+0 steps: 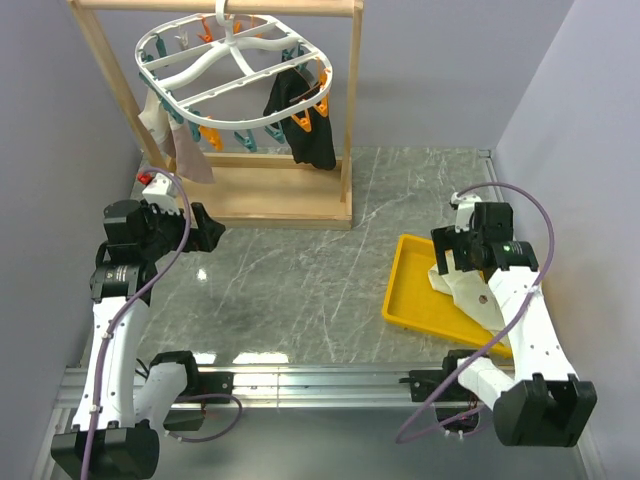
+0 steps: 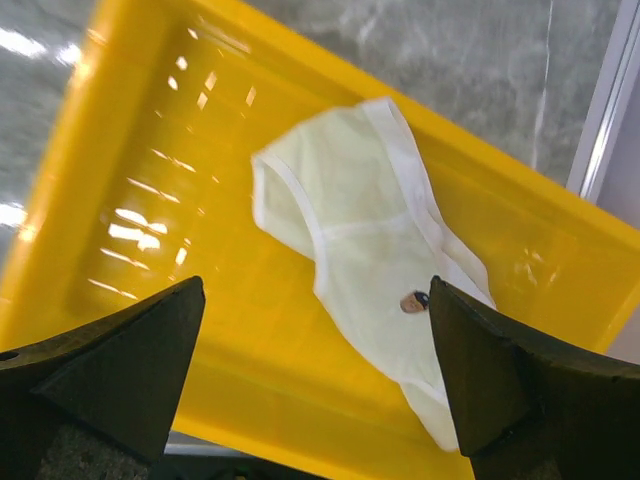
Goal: Clip the underwear to the hanger
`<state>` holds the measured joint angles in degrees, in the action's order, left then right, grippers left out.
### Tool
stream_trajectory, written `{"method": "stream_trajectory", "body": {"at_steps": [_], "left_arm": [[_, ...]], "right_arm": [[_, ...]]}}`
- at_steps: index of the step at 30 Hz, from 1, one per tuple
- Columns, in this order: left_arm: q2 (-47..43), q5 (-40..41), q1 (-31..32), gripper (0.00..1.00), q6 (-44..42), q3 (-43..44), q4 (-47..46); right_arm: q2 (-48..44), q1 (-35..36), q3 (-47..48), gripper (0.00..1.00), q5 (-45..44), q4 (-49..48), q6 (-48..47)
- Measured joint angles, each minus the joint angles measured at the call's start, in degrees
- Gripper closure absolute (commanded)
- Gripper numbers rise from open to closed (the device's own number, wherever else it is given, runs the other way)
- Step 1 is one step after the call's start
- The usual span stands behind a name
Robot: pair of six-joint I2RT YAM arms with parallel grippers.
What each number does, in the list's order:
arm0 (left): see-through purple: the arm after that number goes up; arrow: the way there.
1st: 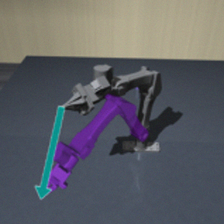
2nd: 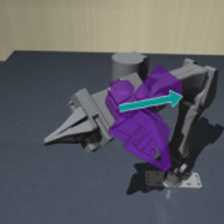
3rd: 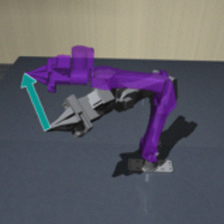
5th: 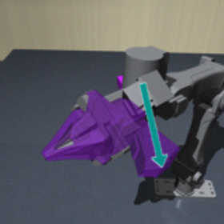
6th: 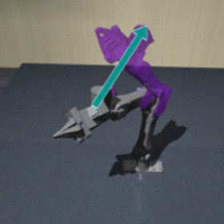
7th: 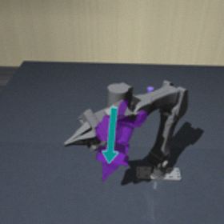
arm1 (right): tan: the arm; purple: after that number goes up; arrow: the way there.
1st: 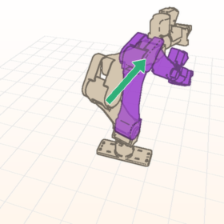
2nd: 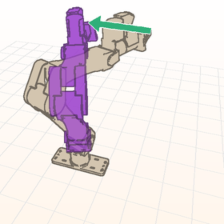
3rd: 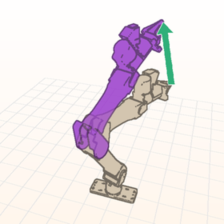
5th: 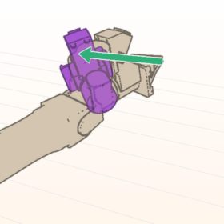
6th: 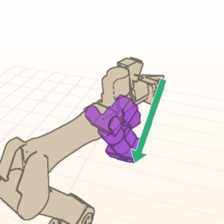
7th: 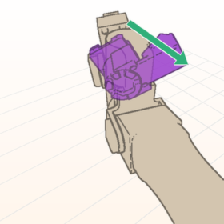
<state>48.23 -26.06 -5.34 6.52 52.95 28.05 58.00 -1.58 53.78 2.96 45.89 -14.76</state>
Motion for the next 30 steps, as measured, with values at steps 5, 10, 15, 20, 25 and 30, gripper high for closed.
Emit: {"method": "stream_trajectory", "body": {"at_steps": [5, 10, 15, 20, 25, 30], "left_arm": [[-0.46, -2.80, 0.00, 0.01, -1.07, -0.02, 0.44], [-1.79, -5.77, 0.00, 0.01, -2.05, -0.68, 0.50], [-3.32, -6.71, 0.00, 0.01, -3.13, -1.20, 0.63], [-4.15, -7.17, 0.00, 0.01, -4.13, -1.22, 0.61], [-4.39, -7.37, 0.00, 0.01, -4.42, -1.29, 0.59], [-4.59, -7.69, 0.00, 0.01, -4.50, -1.40, 0.59]], "right_arm": [[3.50, -2.67, -1.33, 0.00, -0.81, 1.99, -3.39], [11.69, -5.99, -2.80, 0.03, -0.96, 0.55, -5.53], [19.78, -7.93, -2.82, 0.09, -0.98, -2.21, -6.43], [24.74, -8.07, -2.71, 0.19, -0.76, -5.09, -6.38], [30.23, -8.07, -2.64, 0.51, -0.96, -7.96, -6.19], [30.73, -8.07, -1.38, 1.00, -0.02, -7.41, -5.99]]}}
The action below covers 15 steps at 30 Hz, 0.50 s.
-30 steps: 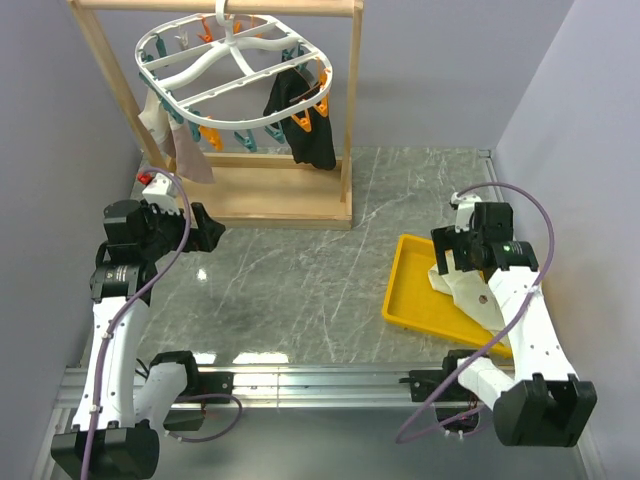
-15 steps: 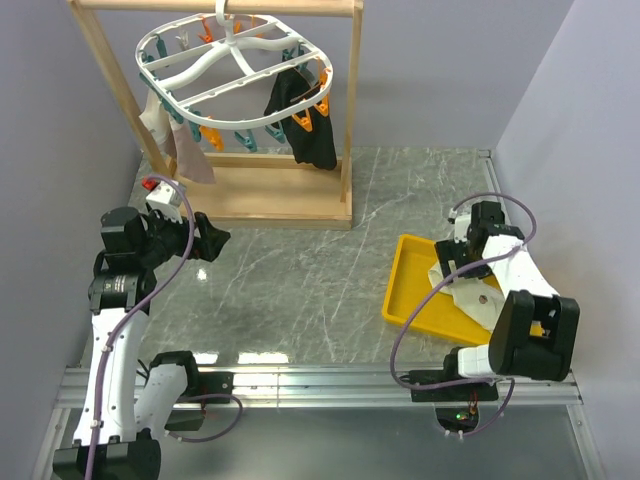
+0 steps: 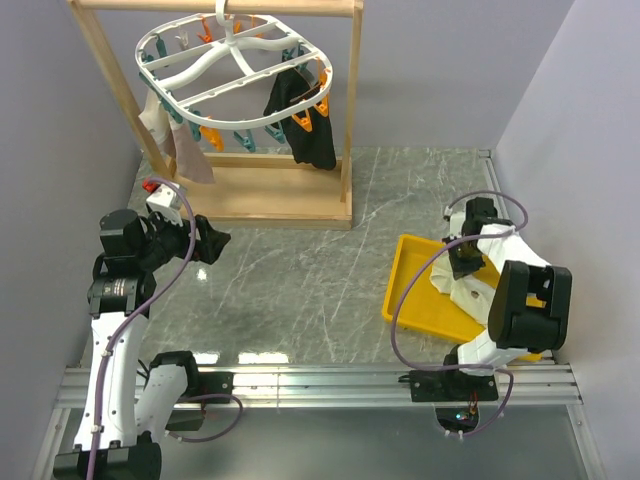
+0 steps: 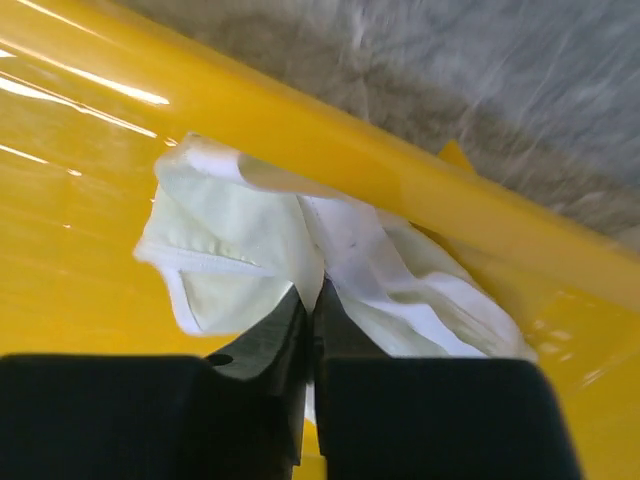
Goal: Clip the underwear to the hanger
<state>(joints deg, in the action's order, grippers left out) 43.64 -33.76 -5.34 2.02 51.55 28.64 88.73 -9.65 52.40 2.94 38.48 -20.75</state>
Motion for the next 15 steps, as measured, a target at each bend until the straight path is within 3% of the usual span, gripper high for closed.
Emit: {"method": "stream_trajectory", "body": {"at_steps": [8, 15], "left_arm": [[-0.33, -0.44, 0.00, 0.01, -0.13, -0.59, 0.11], [1.29, -0.96, 0.00, 0.01, -0.09, -0.52, 0.33]], "right_arm": [[-10.43, 1.49, 7.10, 1.00, 5.31, 2.49, 0.28], [-18.18, 9.25, 15.32, 1.00, 10.86, 4.39, 0.28]]}}
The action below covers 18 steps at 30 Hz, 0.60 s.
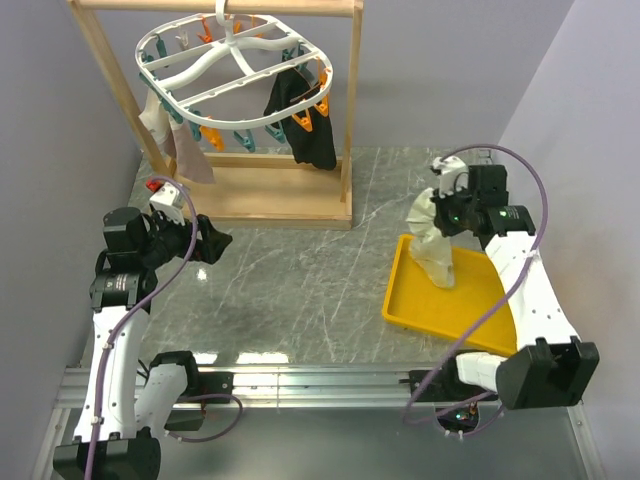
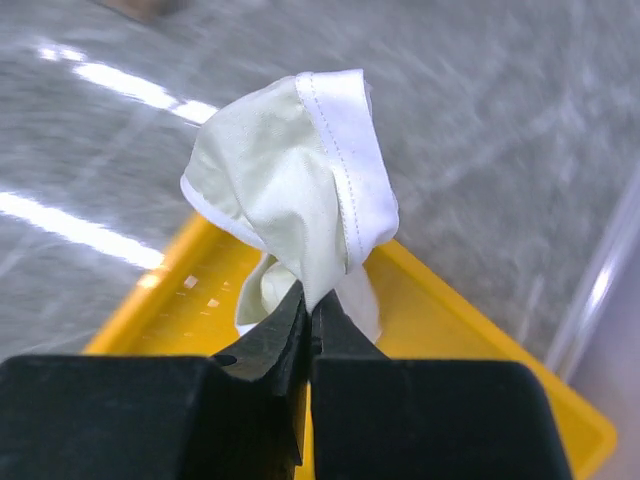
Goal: Clip the underwear to the hanger
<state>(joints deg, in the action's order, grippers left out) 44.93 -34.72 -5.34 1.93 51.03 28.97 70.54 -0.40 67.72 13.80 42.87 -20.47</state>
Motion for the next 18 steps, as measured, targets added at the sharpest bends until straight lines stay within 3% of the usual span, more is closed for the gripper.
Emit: {"method": "stream_trajectory", "body": {"at_steps": [11, 18], "left_arm": [[1.40, 0.04, 0.00, 0.01, 0.17, 1.36, 1.03], [1.42, 0.09, 0.00, 0.01, 0.09, 2.56, 2.49]], "right_arm": [[-4.35, 23.43, 2.67, 1.00, 10.23, 1.36, 1.16], [2.71, 36.68, -2.84, 1.00, 9.38, 0.22, 1.75]]}}
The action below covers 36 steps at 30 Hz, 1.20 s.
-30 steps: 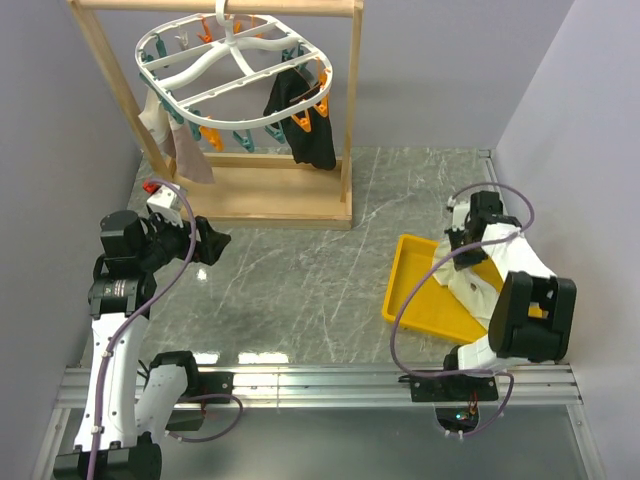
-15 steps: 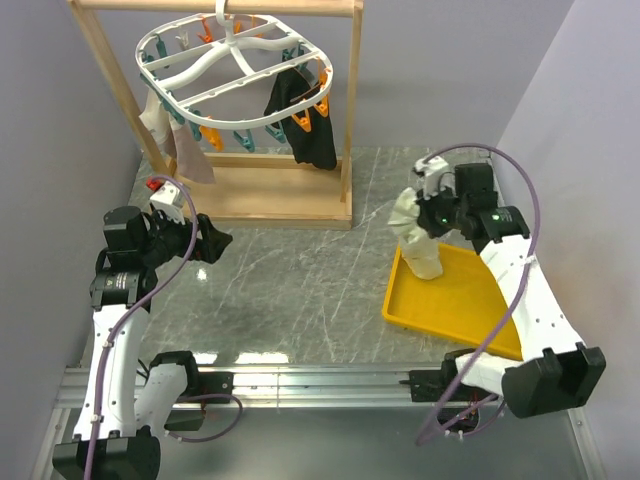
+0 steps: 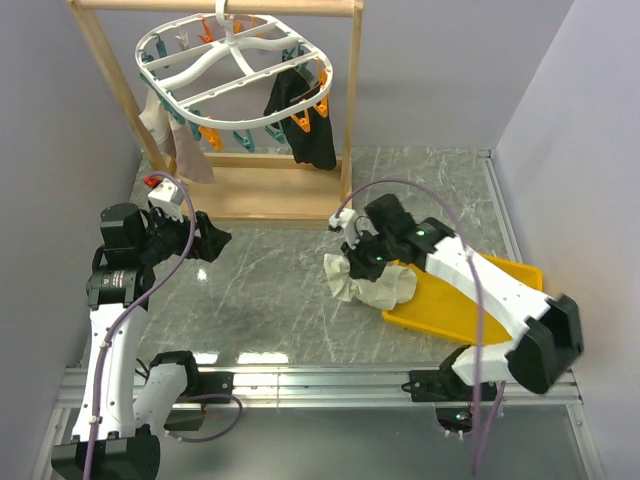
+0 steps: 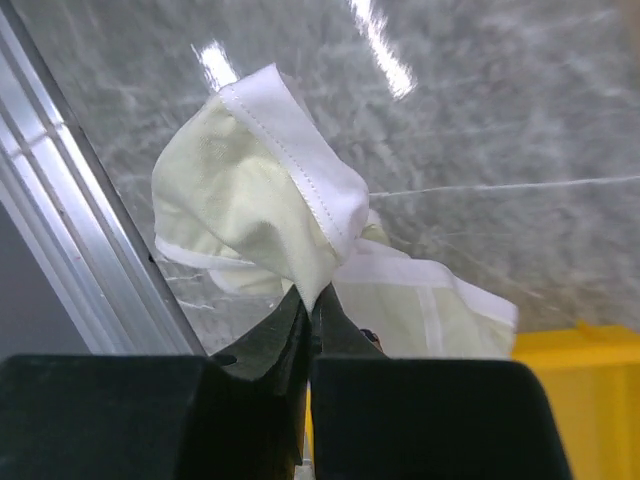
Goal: Clip the underwear to the hanger
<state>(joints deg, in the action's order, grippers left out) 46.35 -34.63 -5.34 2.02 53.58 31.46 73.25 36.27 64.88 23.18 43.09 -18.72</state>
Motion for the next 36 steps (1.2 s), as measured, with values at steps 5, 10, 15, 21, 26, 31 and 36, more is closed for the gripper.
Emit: {"method": "stream_trajectory", "body": {"at_steps": [5, 10, 15, 21, 26, 31, 36], "left_arm": [[0.00, 0.02, 0.00, 0.01, -0.31, 1.29, 0.57], [0.04, 0.04, 0.00, 0.01, -0.76, 1.62, 0.83], [0.07, 0.09, 0.00, 0.01, -0.94, 1.64, 0.96], [0.17, 0.26, 0.00, 0.01, -0.94, 1.64, 0.94], [0.85, 0.24, 0.00, 0.01, -0.94, 1.64, 0.96], [1.51, -0.61, 0.00, 0.01, -2.03, 1.66, 1.75], [1.55, -1.92, 0.00, 0.01, -4.20, 1.77, 4.04]], "right_arm": [[10.10, 0.92, -1.81, 1.00, -4.11, -1.31, 0.87], [15.78, 0.90, -3.56, 1.00, -8.61, -1.68, 0.72], [16.61, -1.22, -7.65, 1.00, -12.24, -1.16, -0.94], [16.13, -8.17, -9.70, 1.00, -15.58, -0.90, -4.44], [15.04, -10.01, -8.94, 1.00, -17.42, -0.61, -6.08], [14.60, -6.03, -1.92, 1.00, -16.06, 2.32, -5.86], [14.51, 5.01, 5.27, 1.00, -12.70, 2.27, -3.61]]}}
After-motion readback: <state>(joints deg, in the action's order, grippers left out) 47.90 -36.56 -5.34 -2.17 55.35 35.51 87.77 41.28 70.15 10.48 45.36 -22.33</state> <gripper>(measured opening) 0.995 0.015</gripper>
